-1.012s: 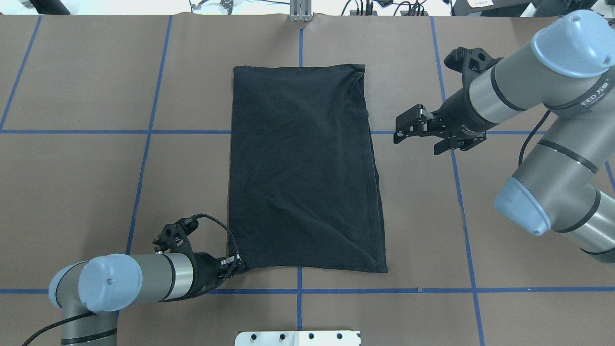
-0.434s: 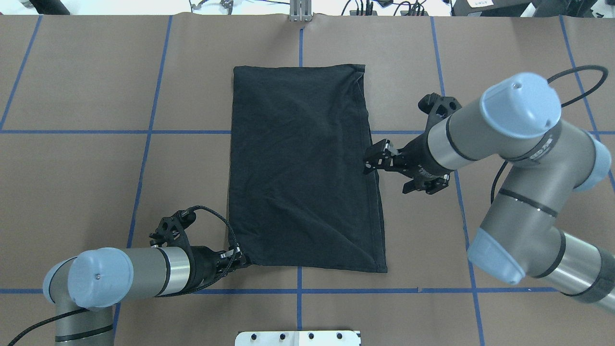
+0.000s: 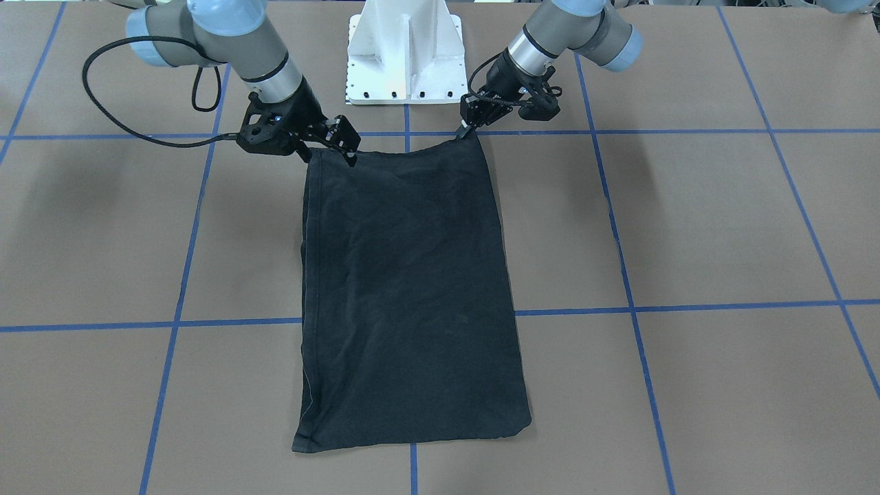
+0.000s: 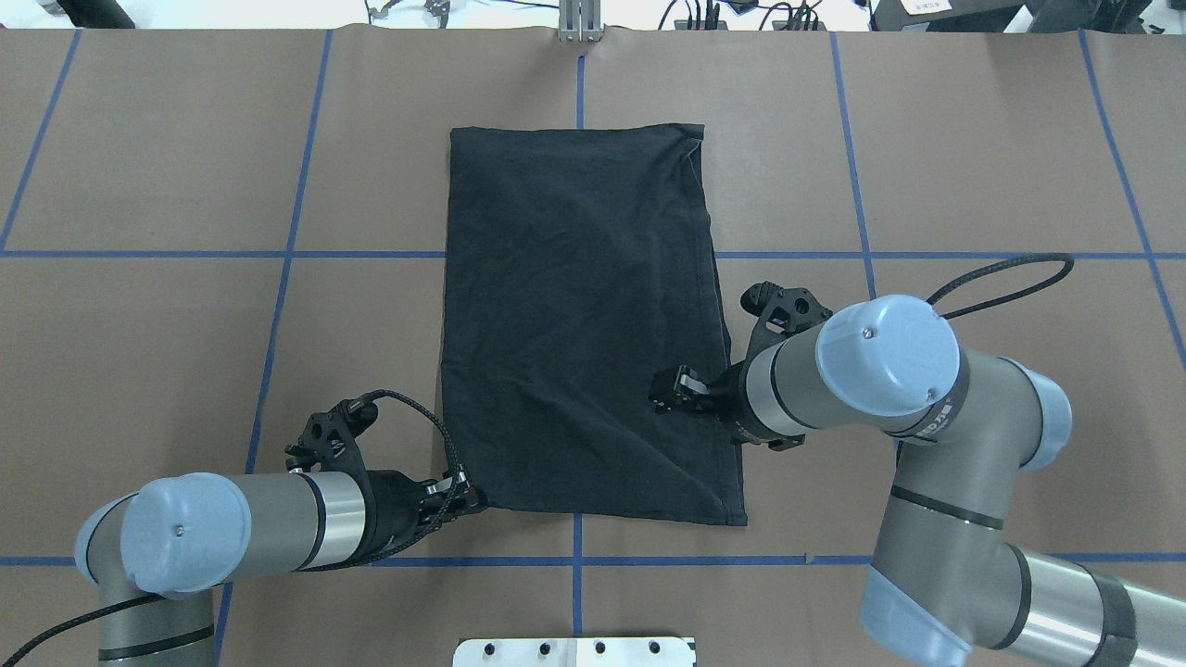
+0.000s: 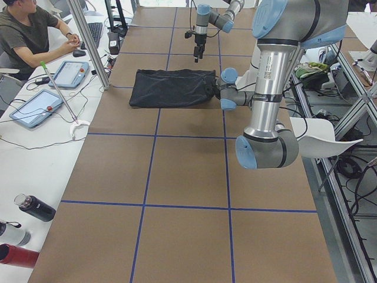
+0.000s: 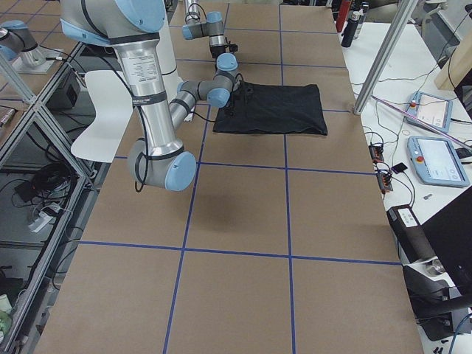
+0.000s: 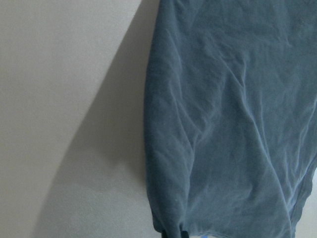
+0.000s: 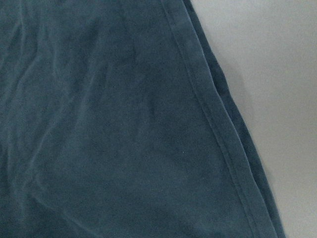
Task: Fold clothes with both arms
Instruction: 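Move the right gripper down to the shirt's other near corner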
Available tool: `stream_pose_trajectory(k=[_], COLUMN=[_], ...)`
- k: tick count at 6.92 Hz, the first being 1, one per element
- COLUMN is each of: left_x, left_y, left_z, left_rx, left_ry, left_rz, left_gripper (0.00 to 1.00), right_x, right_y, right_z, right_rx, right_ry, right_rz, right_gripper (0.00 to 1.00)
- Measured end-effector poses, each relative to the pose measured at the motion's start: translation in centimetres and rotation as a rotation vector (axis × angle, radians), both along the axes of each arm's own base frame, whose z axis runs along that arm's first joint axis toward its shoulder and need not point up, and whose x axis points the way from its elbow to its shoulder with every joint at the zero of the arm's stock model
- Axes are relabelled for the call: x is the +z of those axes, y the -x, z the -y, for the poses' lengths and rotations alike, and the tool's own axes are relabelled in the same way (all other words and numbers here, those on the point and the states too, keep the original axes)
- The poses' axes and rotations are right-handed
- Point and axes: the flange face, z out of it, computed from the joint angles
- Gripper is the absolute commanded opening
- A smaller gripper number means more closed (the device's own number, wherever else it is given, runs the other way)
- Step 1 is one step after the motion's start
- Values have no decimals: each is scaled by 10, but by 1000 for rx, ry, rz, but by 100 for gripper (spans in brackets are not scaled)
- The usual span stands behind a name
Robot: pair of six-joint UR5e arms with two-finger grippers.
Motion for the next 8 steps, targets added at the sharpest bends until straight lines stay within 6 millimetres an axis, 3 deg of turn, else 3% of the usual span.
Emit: stream_pose_trajectory(k=[3,8], left_x=[-2,-2], left_y=[0,0], left_z=[0,-1], left_rx=[1,2], left_ry=[1,1], left_rz=[-1,0], left_gripper=[0,0], right_x=[22,47], right_y=[24,37], right_z=[-24,-27], right_rx=[-33,-24], right_ry=[29,91], right_rz=[-98,-153], right_gripper=[100,100])
